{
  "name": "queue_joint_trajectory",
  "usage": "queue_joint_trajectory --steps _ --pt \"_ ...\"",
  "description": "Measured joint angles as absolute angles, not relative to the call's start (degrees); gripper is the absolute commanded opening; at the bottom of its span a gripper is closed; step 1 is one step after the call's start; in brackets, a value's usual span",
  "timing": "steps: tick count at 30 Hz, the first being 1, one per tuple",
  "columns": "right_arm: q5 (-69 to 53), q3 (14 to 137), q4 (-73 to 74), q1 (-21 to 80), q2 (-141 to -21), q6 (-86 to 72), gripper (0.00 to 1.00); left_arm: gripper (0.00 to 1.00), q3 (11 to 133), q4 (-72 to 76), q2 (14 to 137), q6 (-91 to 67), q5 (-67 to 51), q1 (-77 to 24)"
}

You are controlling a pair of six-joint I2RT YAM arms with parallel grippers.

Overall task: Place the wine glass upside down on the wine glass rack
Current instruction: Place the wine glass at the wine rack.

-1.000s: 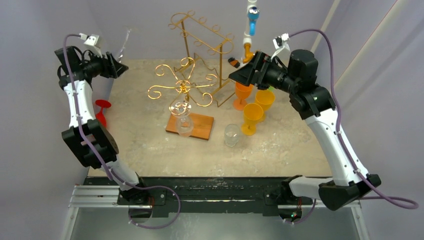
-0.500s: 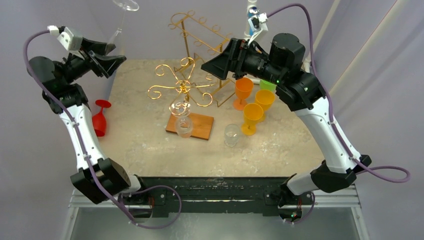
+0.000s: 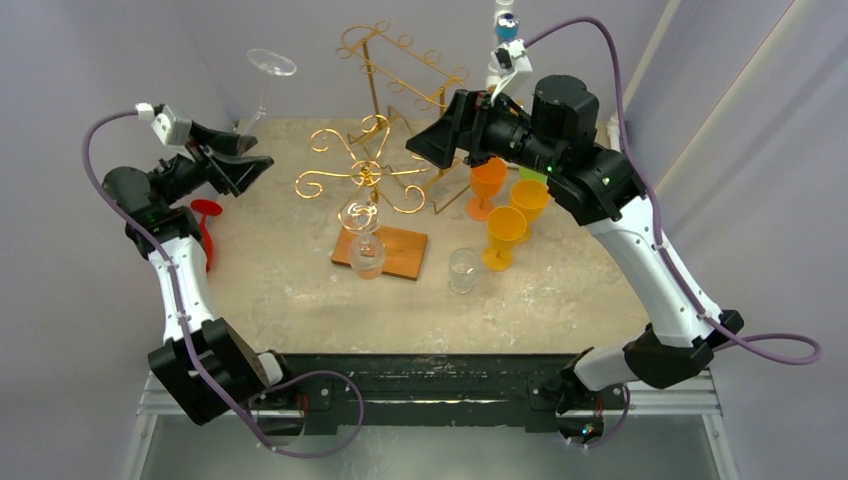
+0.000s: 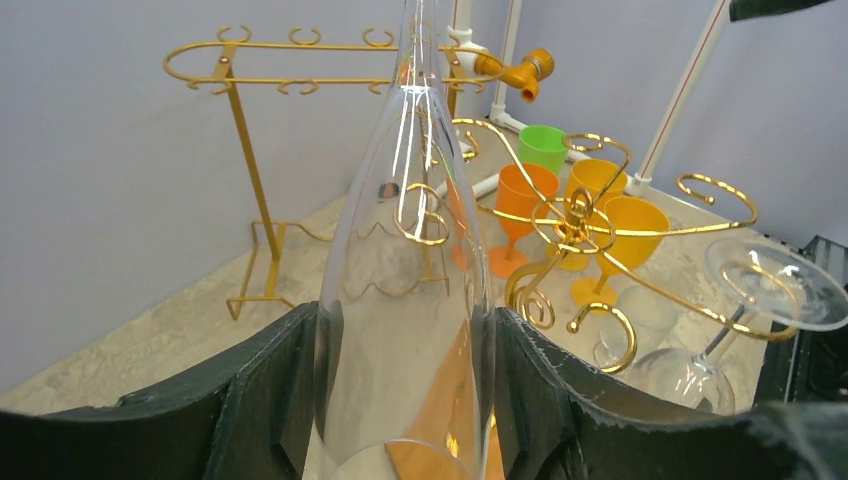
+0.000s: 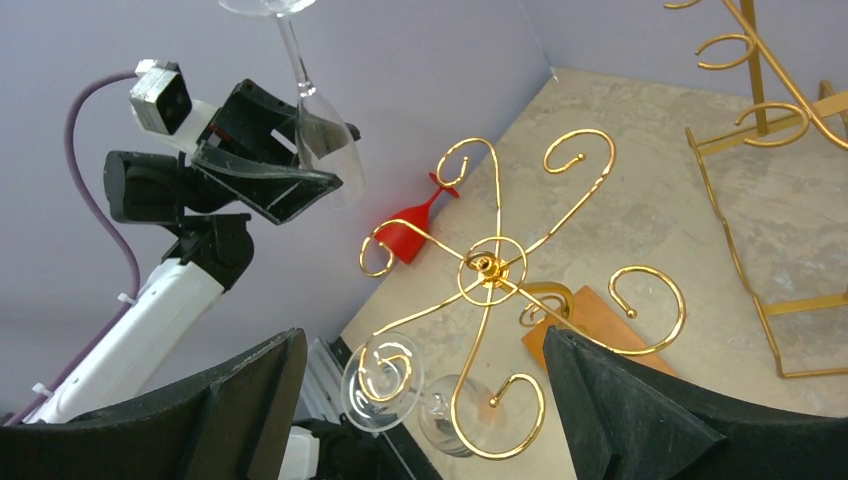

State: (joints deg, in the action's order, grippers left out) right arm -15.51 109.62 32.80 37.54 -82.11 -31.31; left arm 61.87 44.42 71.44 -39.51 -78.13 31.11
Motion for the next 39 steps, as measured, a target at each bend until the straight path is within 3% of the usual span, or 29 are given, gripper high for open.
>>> queue_joint_trajectory --steps 3,5,8,13,17,28,39 --pt "-15.4 109.2 33.2 37.5 -82.1 -30.5 0.99 0.0 58.5 43.7 69.9 -37.0 -79.6 31.2" --pt "-15.1 109.0 33.3 37.5 -82.1 -30.2 0.99 0.0 57.8 35.3 68.2 -27.9 -80.8 31.2" --pt "-14.5 108.6 33.3 37.5 -82.1 -29.7 0.99 0.0 62.4 7.1 67.4 -0.4 -83.4 31.6" --pt "-14.4 108.3 33.9 37.5 -82.1 -29.4 0.99 0.0 73.8 -35.4 76.3 42.9 -86.4 32.2" --pt "-14.0 108.3 34.7 37.5 -82.2 -29.2 0.99 0.0 74.9 -54.5 83.7 64.1 -86.0 32.1" --pt "-12.1 108.3 36.7 37.5 -84.1 -28.8 0.99 0.0 70.8 -66.5 84.6 85.5 -85.5 24.4" --pt "-10.0 107.4 37.3 37.5 -85.2 -29.6 0.99 0.0 72.9 -73.3 94.7 97.1 -86.0 21.5"
